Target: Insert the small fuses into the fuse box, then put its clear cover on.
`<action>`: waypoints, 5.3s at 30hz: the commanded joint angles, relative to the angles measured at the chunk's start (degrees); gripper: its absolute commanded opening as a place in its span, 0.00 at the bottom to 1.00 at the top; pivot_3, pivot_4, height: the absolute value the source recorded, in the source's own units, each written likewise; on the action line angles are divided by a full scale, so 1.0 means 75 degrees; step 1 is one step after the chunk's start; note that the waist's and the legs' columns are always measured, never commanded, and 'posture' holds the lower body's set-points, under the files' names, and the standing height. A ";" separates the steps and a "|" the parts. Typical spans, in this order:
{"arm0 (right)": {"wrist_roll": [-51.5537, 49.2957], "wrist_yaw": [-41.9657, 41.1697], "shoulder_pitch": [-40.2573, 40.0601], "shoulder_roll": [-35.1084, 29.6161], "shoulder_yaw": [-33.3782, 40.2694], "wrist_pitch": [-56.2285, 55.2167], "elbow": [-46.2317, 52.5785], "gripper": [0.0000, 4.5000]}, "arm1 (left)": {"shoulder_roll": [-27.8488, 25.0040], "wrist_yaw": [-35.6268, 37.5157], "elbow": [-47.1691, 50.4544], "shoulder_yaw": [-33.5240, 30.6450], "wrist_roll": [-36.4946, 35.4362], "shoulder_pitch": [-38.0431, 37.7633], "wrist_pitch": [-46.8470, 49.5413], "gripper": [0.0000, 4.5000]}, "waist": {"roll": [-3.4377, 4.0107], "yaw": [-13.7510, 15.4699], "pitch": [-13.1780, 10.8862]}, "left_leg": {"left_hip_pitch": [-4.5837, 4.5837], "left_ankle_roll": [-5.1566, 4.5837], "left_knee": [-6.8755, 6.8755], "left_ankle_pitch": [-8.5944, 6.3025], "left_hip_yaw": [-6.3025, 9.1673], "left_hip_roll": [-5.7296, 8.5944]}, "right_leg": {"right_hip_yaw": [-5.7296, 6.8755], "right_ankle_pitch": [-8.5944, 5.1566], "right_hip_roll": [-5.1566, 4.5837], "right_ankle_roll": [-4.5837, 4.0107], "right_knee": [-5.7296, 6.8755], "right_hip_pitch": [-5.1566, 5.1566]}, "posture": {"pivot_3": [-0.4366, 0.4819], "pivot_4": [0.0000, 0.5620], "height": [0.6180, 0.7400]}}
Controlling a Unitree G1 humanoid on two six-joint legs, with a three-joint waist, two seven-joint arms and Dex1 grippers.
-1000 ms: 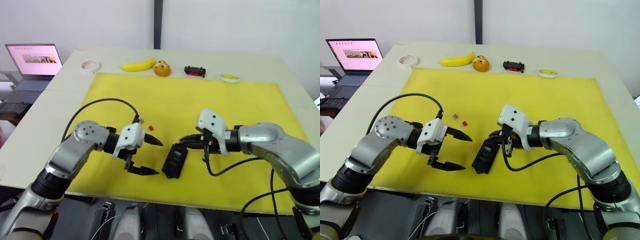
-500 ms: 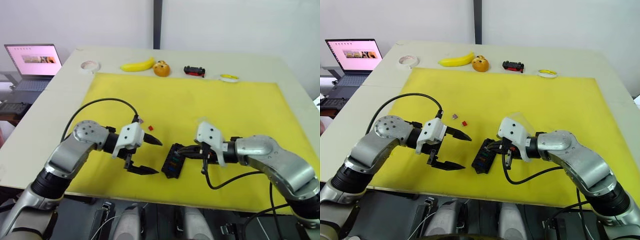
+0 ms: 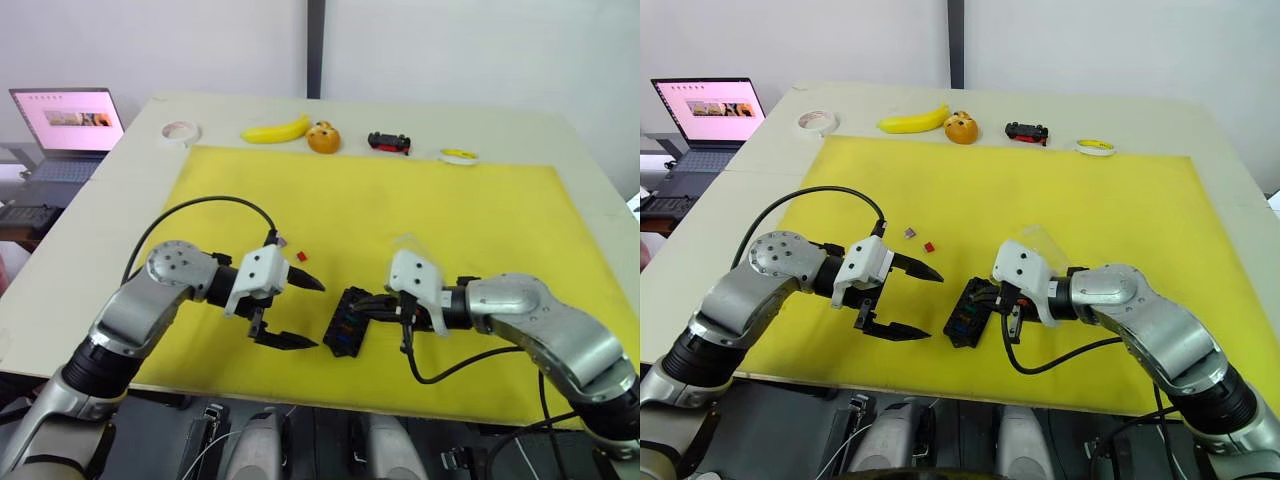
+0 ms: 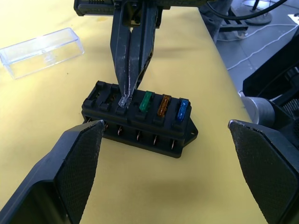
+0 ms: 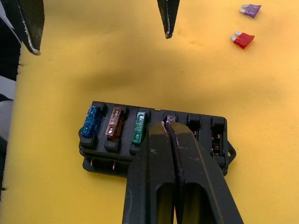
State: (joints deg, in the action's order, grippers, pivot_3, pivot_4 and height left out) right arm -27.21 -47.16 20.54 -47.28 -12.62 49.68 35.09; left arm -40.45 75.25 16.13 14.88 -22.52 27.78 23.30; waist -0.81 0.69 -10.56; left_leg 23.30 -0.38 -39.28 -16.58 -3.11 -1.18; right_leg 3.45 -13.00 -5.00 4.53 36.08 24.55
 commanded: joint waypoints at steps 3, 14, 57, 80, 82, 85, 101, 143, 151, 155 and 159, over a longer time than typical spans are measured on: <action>-0.0017 -0.0004 0.0077 -0.0037 -0.0029 0.0295 -0.0092 0.01 | -0.0014 -0.0024 0.0248 -0.0065 -0.0073 0.0061 -0.0003 1.00 | 0.0000 0.0000 0.0000 | 0.0000 0.0000 0.0000 0.0000 0.0000 0.0000 | 0.0000 0.0000 0.0000 0.0000 0.0000 0.0000 | 0.48 0.27 0.98; 0.0101 0.0013 0.0055 -0.0167 -0.0285 0.0607 -0.0201 0.01 | -0.0119 -0.0047 0.0311 -0.0145 -0.0088 -0.0048 0.0000 1.00 | -0.0002 -0.0001 0.0002 | -0.0003 0.0000 0.0000 0.0000 0.0000 0.0000 | 0.0000 0.0000 -0.0001 0.0000 -0.0001 -0.0004 | 0.48 0.27 0.98; 0.0238 -0.3629 -0.2816 -0.3480 0.5859 -0.2003 -0.2457 0.99 | -0.3786 0.0185 -0.2519 -0.3819 -0.0522 -0.1516 0.0809 1.00 | 0.0005 -0.0008 -0.0004 | 0.0000 0.0001 0.0002 -0.0001 -0.0035 -0.0039 | -0.0009 -0.0002 0.0003 -0.0001 -0.0005 0.0013 | 0.48 0.27 0.98; -0.0414 -0.1459 0.1561 -0.0906 0.1399 -0.1128 -0.0603 0.99 | 0.0976 -0.5289 -0.3871 -0.5221 -0.3466 0.2453 0.9209 1.00 | -0.0008 -0.0060 -0.0007 | 0.0009 -0.0010 -0.0053 -0.0007 -0.0011 -0.0030 | -0.0013 0.0000 0.0004 0.0010 0.0034 0.0009 | 0.48 0.27 0.98; -0.0357 -0.1330 0.1666 -0.0781 0.1265 -0.1118 -0.0560 0.99 | 0.1054 -0.5996 -0.4388 -0.5450 -0.3886 0.2599 0.9227 0.94 | -0.0008 -0.0060 -0.0007 | 0.0009 -0.0007 -0.0055 -0.0006 -0.0008 -0.0031 | -0.0013 0.0000 0.0004 0.0010 0.0036 0.0009 | 0.48 0.27 0.98; -0.0335 -0.1181 0.1737 -0.0620 0.1168 -0.1104 -0.0506 1.00 | 0.1129 -0.6986 -0.5036 -0.5613 -0.4439 0.2780 0.9227 0.70 | -0.0009 -0.0032 -0.0007 | 0.0012 0.0009 -0.0056 0.0003 -0.0008 -0.0030 | -0.0013 0.0000 -0.0001 0.0009 0.0035 0.0009 | 0.48 0.27 0.98; -0.0437 -0.0849 0.1394 -0.0535 0.1257 -0.0858 -0.0087 1.00 | 0.1829 -1.0145 -0.8157 -0.6199 -0.6200 0.3511 0.9227 0.27 | -0.0014 -0.0003 -0.0005 | 0.0014 0.0021 -0.0059 0.0009 -0.0009 0.0012 | -0.0012 0.0000 -0.0013 0.0009 0.0034 0.0008 | 0.48 0.27 0.98; -0.0644 -0.0420 0.1505 -0.0280 0.1134 -0.0436 0.0257 1.00 | 0.2833 -0.9056 -0.8722 -0.6429 -0.3351 0.3831 0.7229 0.27 | -0.0012 0.0037 0.0003 | -0.0006 0.0013 -0.0060 0.0006 0.0017 0.0038 | 0.0010 0.0008 -0.0041 0.0018 0.0049 -0.0026 | 0.48 0.27 0.98; -0.0689 -0.0361 0.1493 -0.0275 0.1140 -0.0386 0.0308 1.00 | 0.3138 -0.9147 -0.8580 -0.6572 -0.3262 0.3975 0.7293 0.27 | -0.0012 0.0217 0.0003 | -0.0004 0.0010 -0.0066 0.0004 0.0025 0.0048 | 0.0020 0.0010 -0.0054 0.0022 0.0048 -0.0033 | 0.48 0.27 0.98; -0.0675 -0.0310 0.1517 -0.0241 0.1080 -0.0376 0.0309 1.00 | 0.3240 -0.9173 -0.8552 -0.6672 -0.3223 0.3998 0.7293 0.27 | -0.0012 0.0226 0.0003 | 0.0006 0.0004 -0.0083 0.0001 0.0025 0.0052 | 0.0023 0.0011 -0.0060 0.0024 0.0045 -0.0034 | 0.48 0.27 0.98; -0.0655 -0.0300 0.1525 -0.0224 0.1052 -0.0395 0.0280 1.00 | 0.3301 -0.9134 -0.8618 -0.6729 -0.3187 0.3998 0.7193 0.27 | -0.0012 0.0226 0.0003 | 0.0007 0.0000 -0.0084 -0.0001 0.0025 0.0054 | 0.0023 0.0013 -0.0061 0.0028 0.0044 -0.0035 | 0.48 0.27 0.98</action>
State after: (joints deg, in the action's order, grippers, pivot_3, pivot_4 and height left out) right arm -31.84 -49.74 30.93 -49.20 -5.34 47.17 35.77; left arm -16.90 6.65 -48.75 -35.19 -46.70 56.54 79.28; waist -0.90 2.39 -10.53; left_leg 23.35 -0.38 -39.91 -16.59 -2.92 -0.77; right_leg 3.63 -12.90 -5.46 4.74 36.41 24.29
